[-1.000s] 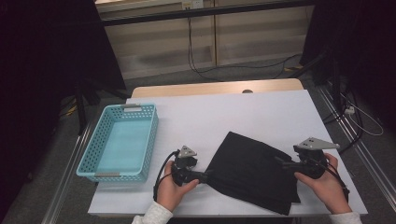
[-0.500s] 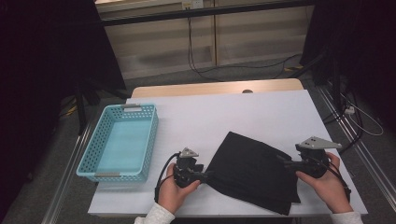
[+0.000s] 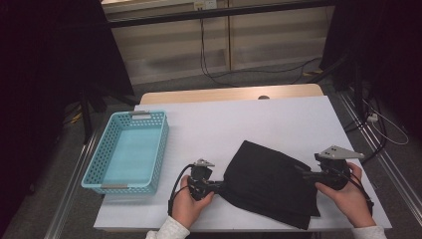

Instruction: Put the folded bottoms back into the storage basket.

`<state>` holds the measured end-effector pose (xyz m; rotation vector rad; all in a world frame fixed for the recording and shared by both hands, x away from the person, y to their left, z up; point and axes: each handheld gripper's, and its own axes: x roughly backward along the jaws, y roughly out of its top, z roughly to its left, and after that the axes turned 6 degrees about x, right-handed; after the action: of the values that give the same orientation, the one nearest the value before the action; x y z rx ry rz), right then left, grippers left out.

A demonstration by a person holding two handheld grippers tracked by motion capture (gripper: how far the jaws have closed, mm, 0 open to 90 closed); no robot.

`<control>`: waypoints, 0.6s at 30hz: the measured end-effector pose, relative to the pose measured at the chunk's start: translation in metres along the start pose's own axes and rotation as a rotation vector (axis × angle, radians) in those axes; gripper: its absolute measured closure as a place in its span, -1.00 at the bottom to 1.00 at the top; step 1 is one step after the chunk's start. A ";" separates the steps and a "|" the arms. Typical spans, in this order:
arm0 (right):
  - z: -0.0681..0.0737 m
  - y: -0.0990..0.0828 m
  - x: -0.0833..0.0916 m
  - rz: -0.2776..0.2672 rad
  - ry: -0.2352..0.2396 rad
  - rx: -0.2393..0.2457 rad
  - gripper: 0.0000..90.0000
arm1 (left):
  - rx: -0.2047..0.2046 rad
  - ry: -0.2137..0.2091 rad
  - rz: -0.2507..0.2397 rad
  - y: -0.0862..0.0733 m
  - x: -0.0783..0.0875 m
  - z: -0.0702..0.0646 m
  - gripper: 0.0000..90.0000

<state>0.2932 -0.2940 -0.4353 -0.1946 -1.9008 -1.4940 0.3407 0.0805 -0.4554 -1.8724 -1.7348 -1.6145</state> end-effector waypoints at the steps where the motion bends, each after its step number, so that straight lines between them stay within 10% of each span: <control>1: 0.000 0.000 0.000 0.000 0.001 0.002 -0.58 | 0.009 -0.004 0.011 0.002 0.001 0.002 0.90; 18: 0.006 -0.002 -0.002 -0.007 -0.003 0.009 -0.58 | 0.032 -0.005 0.021 0.047 0.011 0.042 0.91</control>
<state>0.2911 -0.2888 -0.4381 -0.1863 -1.9124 -1.4903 0.3994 0.1004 -0.4400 -1.8759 -1.7270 -1.5668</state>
